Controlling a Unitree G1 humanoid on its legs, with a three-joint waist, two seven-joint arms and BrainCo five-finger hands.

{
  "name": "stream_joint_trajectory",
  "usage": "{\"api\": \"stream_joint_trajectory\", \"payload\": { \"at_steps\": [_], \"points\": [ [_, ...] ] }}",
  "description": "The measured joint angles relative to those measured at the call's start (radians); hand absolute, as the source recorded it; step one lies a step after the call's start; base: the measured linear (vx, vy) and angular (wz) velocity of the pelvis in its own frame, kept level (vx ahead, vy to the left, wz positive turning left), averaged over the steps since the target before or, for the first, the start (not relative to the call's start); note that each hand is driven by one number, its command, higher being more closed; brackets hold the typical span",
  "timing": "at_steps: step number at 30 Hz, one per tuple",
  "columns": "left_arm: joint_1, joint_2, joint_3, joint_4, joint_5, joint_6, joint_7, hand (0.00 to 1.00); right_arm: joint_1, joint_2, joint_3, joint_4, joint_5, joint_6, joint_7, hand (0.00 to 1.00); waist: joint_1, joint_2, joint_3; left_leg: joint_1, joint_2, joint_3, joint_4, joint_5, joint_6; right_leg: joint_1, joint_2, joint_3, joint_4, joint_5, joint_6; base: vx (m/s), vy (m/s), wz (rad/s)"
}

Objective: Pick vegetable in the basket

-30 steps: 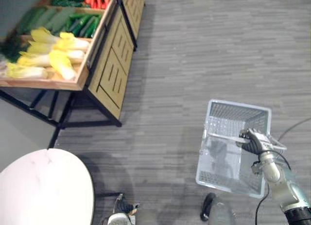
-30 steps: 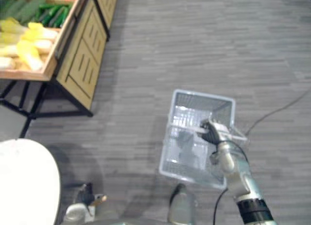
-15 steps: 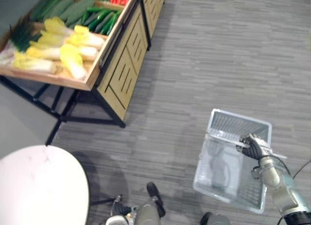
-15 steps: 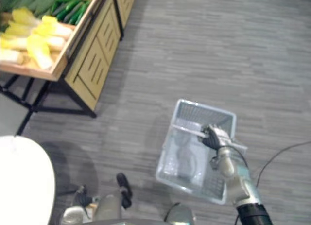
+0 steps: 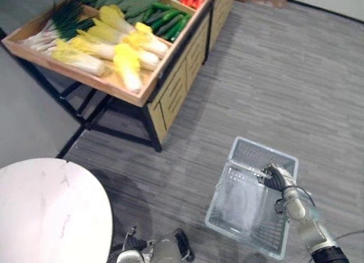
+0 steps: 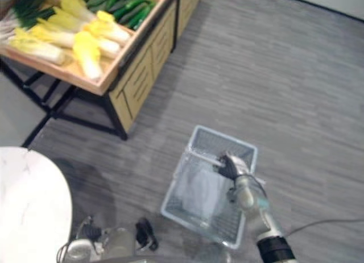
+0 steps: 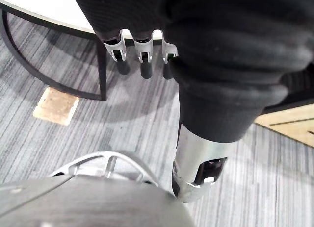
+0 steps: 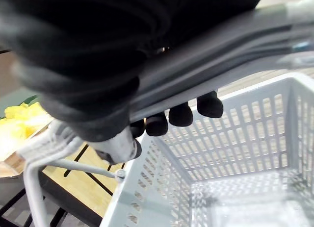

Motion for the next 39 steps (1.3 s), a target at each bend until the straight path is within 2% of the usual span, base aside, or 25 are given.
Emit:
{"api": "stream_joint_trajectory", "payload": {
  "at_steps": [1,3,6,7,8,9,10,11,12,13,15,16,19,21,23,25,27,30,32,33,35,36,37,38,39],
  "points": [
    [0.012,-0.006,-0.014,-0.013,0.000,0.000,0.003,0.00,0.003,-0.001,0.000,-0.002,-0.001,-0.002,-0.001,1.00,-0.007,0.014,0.005,0.086,-0.019,-0.009,-0.068,0.007,-0.009,-0.028,0.044,-0.017,0.002,-0.048,-0.010,0.32,0.117,0.29],
    [0.014,-0.007,-0.014,-0.020,-0.003,-0.001,0.009,0.00,0.002,-0.002,-0.001,-0.027,-0.001,-0.003,-0.002,1.00,-0.015,0.019,0.004,0.122,-0.034,-0.034,-0.113,0.013,-0.017,-0.080,0.082,-0.060,-0.070,-0.089,-0.016,0.27,0.052,0.45],
    [-0.023,-0.007,-0.021,-0.024,-0.004,-0.002,0.012,0.00,0.006,-0.002,-0.003,-0.045,0.000,-0.004,-0.003,1.00,-0.039,0.024,0.006,0.135,-0.048,-0.112,-0.161,0.026,-0.039,-0.167,0.172,-0.031,-0.404,-0.083,0.001,0.27,-0.097,0.84],
    [-0.034,-0.012,-0.022,-0.023,-0.004,-0.002,0.012,0.00,0.016,-0.001,-0.008,-0.042,-0.001,-0.004,-0.003,1.00,-0.046,0.031,0.010,0.148,-0.047,-0.151,-0.175,0.036,-0.057,-0.168,0.207,0.025,-0.574,-0.057,0.029,0.38,-0.279,0.92],
    [-0.037,-0.015,-0.023,-0.023,-0.003,-0.002,0.012,0.00,0.017,-0.001,-0.009,-0.041,-0.002,-0.003,-0.003,1.00,-0.050,0.030,0.009,0.155,-0.046,-0.179,-0.187,0.044,-0.070,-0.165,0.221,0.061,-0.686,-0.008,0.040,0.49,-0.384,1.28],
    [-0.036,-0.015,-0.026,-0.022,-0.001,-0.002,0.012,0.00,0.018,0.000,-0.016,-0.041,-0.005,-0.003,-0.003,1.00,-0.051,0.029,0.011,0.172,-0.046,-0.209,-0.199,0.056,-0.099,-0.158,0.224,0.113,-0.838,0.102,0.036,0.37,-0.305,0.91],
    [-0.035,-0.015,-0.026,-0.022,-0.001,-0.002,0.012,0.00,0.020,0.000,-0.017,-0.041,-0.005,-0.003,-0.003,1.00,-0.051,0.027,0.010,0.177,-0.047,-0.215,-0.203,0.056,-0.107,-0.156,0.223,0.121,-0.857,0.122,0.034,0.39,-0.342,1.10],
    [-0.031,-0.006,-0.028,-0.021,-0.001,-0.002,0.012,0.00,0.031,0.003,-0.022,-0.042,-0.005,-0.003,-0.004,1.00,-0.050,0.012,0.012,0.208,-0.049,-0.256,-0.213,0.050,-0.161,-0.134,0.213,0.147,-0.909,0.233,0.009,0.31,-0.278,0.79],
    [-0.030,0.001,-0.025,-0.016,-0.001,-0.002,0.012,0.00,0.037,0.000,-0.022,-0.042,-0.005,-0.003,-0.004,1.00,-0.050,0.012,0.015,0.227,-0.044,-0.270,-0.220,0.039,-0.188,-0.126,0.208,0.148,-0.890,0.321,0.016,0.38,-0.333,0.66],
    [-0.037,-0.031,-0.021,0.008,-0.001,0.002,0.016,0.00,0.023,-0.012,-0.030,-0.022,-0.006,0.006,-0.003,1.00,-0.031,0.068,0.017,0.234,0.011,-0.280,-0.234,0.044,-0.225,-0.128,0.259,0.123,-0.853,0.299,-0.004,0.30,-0.299,0.37],
    [-0.037,-0.071,-0.018,0.009,-0.001,-0.003,0.013,0.00,0.015,-0.010,-0.057,-0.027,-0.006,0.020,-0.005,1.00,-0.034,0.115,0.016,0.249,0.065,-0.281,-0.285,0.124,-0.262,-0.124,0.298,0.078,-0.802,0.205,-0.032,0.30,-0.367,0.42],
    [-0.036,-0.080,-0.011,0.010,-0.001,-0.004,0.013,0.00,0.017,-0.010,-0.062,-0.026,-0.006,0.022,-0.005,1.00,-0.039,0.122,0.014,0.251,0.080,-0.284,-0.292,0.153,-0.268,-0.124,0.304,0.060,-0.775,0.174,-0.038,0.18,-0.270,0.41],
    [-0.034,-0.081,0.009,0.029,-0.006,-0.004,0.012,0.00,0.036,-0.012,-0.063,-0.027,-0.005,0.025,-0.006,1.00,-0.050,0.109,0.021,0.171,0.130,-0.338,-0.117,0.172,-0.259,-0.102,0.297,0.002,-0.702,0.065,-0.047,0.09,-0.191,0.54],
    [-0.035,-0.077,0.016,0.027,-0.011,-0.005,0.012,0.00,0.049,-0.016,-0.061,-0.028,-0.005,0.024,-0.006,1.00,-0.051,0.105,0.024,0.099,0.151,-0.358,0.033,0.223,-0.235,-0.063,0.285,-0.032,-0.699,0.044,-0.054,0.12,-0.219,0.60],
    [-0.034,-0.075,0.018,0.026,-0.011,-0.008,0.011,0.00,0.081,-0.035,-0.060,-0.028,-0.003,0.024,-0.006,1.00,-0.046,0.105,0.026,0.078,0.169,-0.330,0.113,0.341,-0.221,0.014,0.285,-0.061,-0.748,0.038,-0.053,0.12,-0.217,0.34],
    [-0.032,-0.070,0.019,0.028,-0.011,-0.012,0.011,0.00,0.101,-0.038,-0.062,-0.037,0.003,0.023,-0.006,1.00,-0.048,0.095,0.030,0.069,0.191,-0.259,0.125,0.410,-0.193,0.065,0.290,-0.080,-0.804,0.040,-0.054,0.10,-0.156,0.33],
    [-0.033,-0.070,0.019,0.026,-0.011,-0.014,0.007,0.00,0.114,-0.038,-0.070,-0.039,0.003,0.023,-0.007,1.00,-0.050,0.097,0.029,0.037,0.204,-0.202,0.151,0.371,-0.182,0.076,0.286,-0.096,-0.830,0.039,-0.055,0.09,-0.111,0.32],
    [-0.034,-0.068,0.029,0.026,-0.012,-0.013,0.005,0.00,0.142,-0.025,-0.075,-0.039,0.003,0.026,-0.006,1.00,-0.052,0.096,0.031,-0.002,0.164,-0.145,0.045,0.263,-0.193,0.102,0.284,-0.149,-0.855,0.039,-0.071,0.10,-0.017,0.44],
    [-0.034,-0.068,0.029,0.026,-0.011,-0.012,0.005,0.00,0.144,-0.007,-0.098,-0.043,0.002,0.027,-0.007,1.00,-0.051,0.095,0.031,-0.005,0.131,-0.139,-0.107,0.264,-0.189,0.116,0.276,-0.180,-0.850,0.033,-0.069,0.12,0.090,0.39],
    [-0.034,-0.068,0.028,0.026,-0.011,-0.012,0.006,0.00,0.146,-0.007,-0.104,-0.044,0.002,0.026,-0.007,1.00,-0.052,0.093,0.032,-0.005,0.110,-0.138,-0.205,0.286,-0.178,0.123,0.264,-0.188,-0.833,0.025,-0.053,0.16,0.168,0.22],
    [-0.028,-0.069,0.028,0.030,-0.009,-0.007,0.007,0.00,0.150,-0.008,-0.108,-0.044,0.002,0.026,-0.007,1.00,-0.052,0.102,0.029,-0.005,0.098,-0.144,-0.311,0.397,-0.159,0.126,0.250,-0.189,-0.794,0.003,-0.013,0.24,0.252,0.10],
    [-0.025,-0.075,0.039,0.036,-0.006,-0.002,0.009,0.00,0.153,-0.006,-0.109,-0.040,0.002,0.026,-0.007,1.00,-0.053,0.125,0.024,0.009,0.106,-0.149,-0.310,0.460,-0.141,0.141,0.250,-0.183,-0.771,-0.016,0.016,0.18,0.188,0.08],
    [-0.027,-0.074,0.047,0.038,-0.003,-0.001,0.011,0.00,0.158,0.004,-0.108,-0.039,0.002,0.027,-0.007,1.00,-0.055,0.115,0.024,0.014,0.095,-0.159,-0.309,0.443,-0.148,0.149,0.240,-0.185,-0.768,-0.019,0.024,0.23,0.212,0.18],
    [-0.029,-0.052,0.056,0.026,-0.001,-0.001,0.013,0.00,0.159,0.026,-0.099,-0.038,0.003,0.020,-0.007,1.00,-0.051,0.074,0.030,0.009,0.070,-0.175,-0.284,0.426,-0.155,0.170,0.217,-0.187,-0.801,-0.008,0.041,0.17,0.142,0.17],
    [-0.030,-0.045,0.058,0.026,-0.001,-0.001,0.013,0.00,0.154,0.031,-0.096,-0.038,0.003,0.017,-0.007,1.00,-0.047,0.063,0.034,0.006,0.067,-0.175,-0.264,0.411,-0.154,0.181,0.214,-0.185,-0.819,-0.004,0.046,0.25,0.198,0.09]
  ]
}}
